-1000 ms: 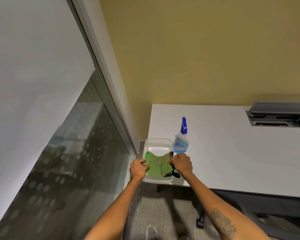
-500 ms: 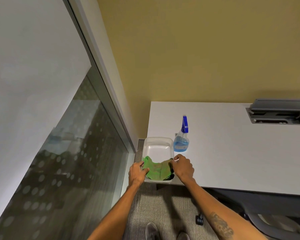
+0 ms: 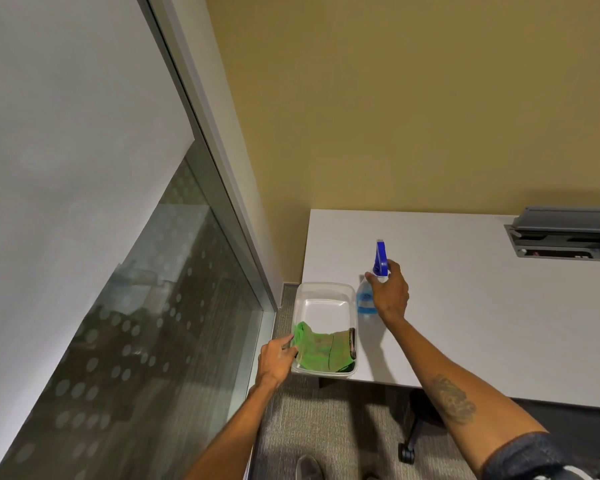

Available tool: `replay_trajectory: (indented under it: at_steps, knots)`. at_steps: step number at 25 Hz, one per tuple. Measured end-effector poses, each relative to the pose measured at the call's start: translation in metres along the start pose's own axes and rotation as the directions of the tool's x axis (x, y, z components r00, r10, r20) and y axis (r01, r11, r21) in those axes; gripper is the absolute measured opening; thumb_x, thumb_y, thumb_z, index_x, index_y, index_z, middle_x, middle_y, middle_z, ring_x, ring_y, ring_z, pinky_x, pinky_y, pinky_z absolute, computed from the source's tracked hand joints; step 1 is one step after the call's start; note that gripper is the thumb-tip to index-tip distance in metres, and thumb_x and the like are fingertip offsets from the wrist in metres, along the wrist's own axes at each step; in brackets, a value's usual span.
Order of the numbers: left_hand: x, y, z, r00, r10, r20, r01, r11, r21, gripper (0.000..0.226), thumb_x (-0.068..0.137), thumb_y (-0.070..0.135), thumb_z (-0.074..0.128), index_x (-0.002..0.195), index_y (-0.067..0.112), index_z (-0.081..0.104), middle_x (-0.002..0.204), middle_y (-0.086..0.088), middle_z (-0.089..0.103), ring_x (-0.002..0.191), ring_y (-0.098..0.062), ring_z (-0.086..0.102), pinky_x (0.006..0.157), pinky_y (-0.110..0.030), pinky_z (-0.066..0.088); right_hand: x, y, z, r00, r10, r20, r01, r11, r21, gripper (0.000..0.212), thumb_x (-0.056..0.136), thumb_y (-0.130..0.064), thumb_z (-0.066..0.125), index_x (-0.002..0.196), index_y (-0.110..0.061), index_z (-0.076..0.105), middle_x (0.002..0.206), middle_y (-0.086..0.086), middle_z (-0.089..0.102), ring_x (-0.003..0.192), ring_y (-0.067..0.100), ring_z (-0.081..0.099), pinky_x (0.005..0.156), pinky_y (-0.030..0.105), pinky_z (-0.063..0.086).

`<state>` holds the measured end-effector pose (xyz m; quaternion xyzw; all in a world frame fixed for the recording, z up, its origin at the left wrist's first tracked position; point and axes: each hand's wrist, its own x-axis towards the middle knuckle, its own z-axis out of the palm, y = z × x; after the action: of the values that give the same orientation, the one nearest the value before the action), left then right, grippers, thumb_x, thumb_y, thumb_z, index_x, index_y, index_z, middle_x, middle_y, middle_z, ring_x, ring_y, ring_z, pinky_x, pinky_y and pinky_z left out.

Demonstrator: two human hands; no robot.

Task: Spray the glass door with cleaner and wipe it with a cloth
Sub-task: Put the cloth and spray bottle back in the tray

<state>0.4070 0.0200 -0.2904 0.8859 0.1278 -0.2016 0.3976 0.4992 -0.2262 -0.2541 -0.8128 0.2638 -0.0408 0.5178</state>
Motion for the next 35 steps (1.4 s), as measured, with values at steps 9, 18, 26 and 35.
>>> replay_trajectory:
  at_steps: [9,18,26,35]
  knots:
    - [-0.004,-0.009,-0.004,0.999,0.015,0.042,-0.014,1.000,-0.012,0.043,0.101,0.017,0.060,0.143,0.013,0.055,0.146,-0.007,0.057,0.129,-0.021,0.061,0.104,-0.031,0.049,-0.013,-0.024,-0.005,0.952,-0.215,-0.217,0.189,0.973,-0.132,0.032,0.096,-0.030,0.070,0.118,-0.007,0.066,0.109,0.014,0.073,0.099,0.034,0.067,0.083,0.038,0.047]
    - [-0.016,-0.008,0.001,0.993,0.018,0.117,-0.014,0.999,-0.033,0.056,0.101,0.012,0.060,0.153,0.016,0.040,0.153,-0.007,0.050,0.130,-0.024,0.061,0.109,-0.038,0.046,-0.044,-0.075,0.014,0.914,-0.365,-0.179,0.354,0.931,-0.089,0.028,0.092,-0.039,0.071,0.107,-0.016,0.068,0.095,0.002,0.072,0.084,0.020,0.065,0.074,0.035,0.052]
    - [-0.013,-0.013,-0.013,0.980,0.051,0.194,-0.050,0.999,-0.007,0.056,0.102,0.011,0.055,0.155,0.014,0.037,0.156,-0.008,0.047,0.132,-0.034,0.057,0.110,-0.042,0.045,-0.063,-0.044,0.062,0.980,-0.169,0.108,0.177,0.982,-0.071,0.037,0.095,-0.026,0.073,0.125,-0.006,0.064,0.118,0.015,0.072,0.106,0.031,0.068,0.095,0.040,0.054]
    - [-0.003,-0.016,-0.031,0.970,0.084,0.227,-0.103,0.992,0.071,0.055,0.102,0.016,0.056,0.155,0.020,0.038,0.154,-0.008,0.049,0.137,-0.027,0.055,0.115,-0.044,0.044,-0.067,-0.037,0.072,0.988,-0.094,0.120,0.103,0.992,-0.073,0.038,0.098,-0.022,0.069,0.129,-0.004,0.058,0.126,0.017,0.067,0.114,0.033,0.066,0.099,0.037,0.051]
